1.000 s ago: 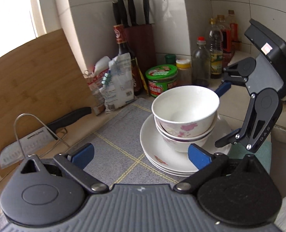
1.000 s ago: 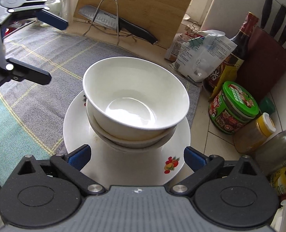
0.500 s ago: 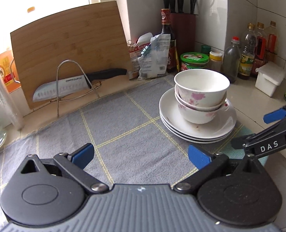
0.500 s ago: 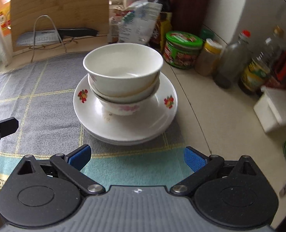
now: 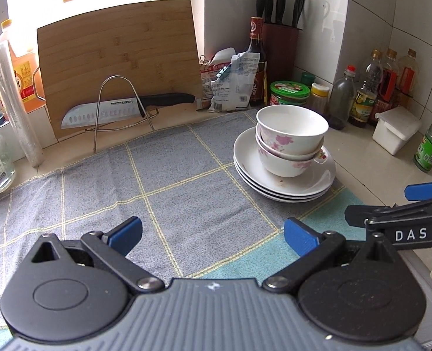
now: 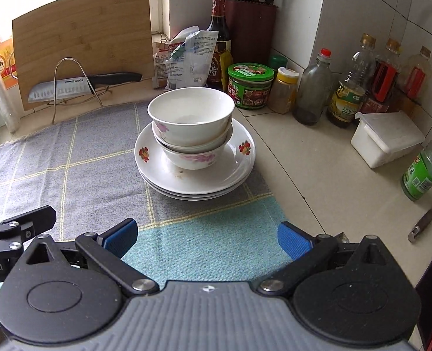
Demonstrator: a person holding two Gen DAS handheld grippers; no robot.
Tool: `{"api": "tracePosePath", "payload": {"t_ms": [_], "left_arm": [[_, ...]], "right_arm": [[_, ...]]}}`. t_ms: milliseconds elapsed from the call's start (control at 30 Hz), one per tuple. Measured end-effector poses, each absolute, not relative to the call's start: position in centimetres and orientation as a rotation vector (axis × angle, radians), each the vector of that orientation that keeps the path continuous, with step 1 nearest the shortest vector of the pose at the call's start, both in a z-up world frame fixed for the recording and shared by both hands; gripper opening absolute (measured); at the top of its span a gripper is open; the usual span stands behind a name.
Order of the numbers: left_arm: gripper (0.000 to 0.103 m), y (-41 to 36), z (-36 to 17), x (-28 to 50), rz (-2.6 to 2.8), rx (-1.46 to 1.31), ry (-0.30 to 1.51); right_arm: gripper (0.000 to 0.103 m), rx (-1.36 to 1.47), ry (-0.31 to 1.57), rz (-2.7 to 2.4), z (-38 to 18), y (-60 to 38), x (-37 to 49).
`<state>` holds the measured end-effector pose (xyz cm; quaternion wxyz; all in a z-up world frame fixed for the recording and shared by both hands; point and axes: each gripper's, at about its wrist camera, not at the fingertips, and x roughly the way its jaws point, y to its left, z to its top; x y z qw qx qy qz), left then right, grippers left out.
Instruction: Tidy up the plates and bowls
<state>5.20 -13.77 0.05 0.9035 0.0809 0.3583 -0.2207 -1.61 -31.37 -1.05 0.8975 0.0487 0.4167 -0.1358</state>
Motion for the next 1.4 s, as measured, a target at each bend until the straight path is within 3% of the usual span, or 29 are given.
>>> {"api": "tracePosePath", "payload": {"t_ms": [1400], "left_arm": [[0.102,-12.4,2.1,4.0,-0.412,0.106,0.712]], "right_arm": [[0.103,0.084,0.796,-0.273,0.8,-29.8,-3.0]]}}
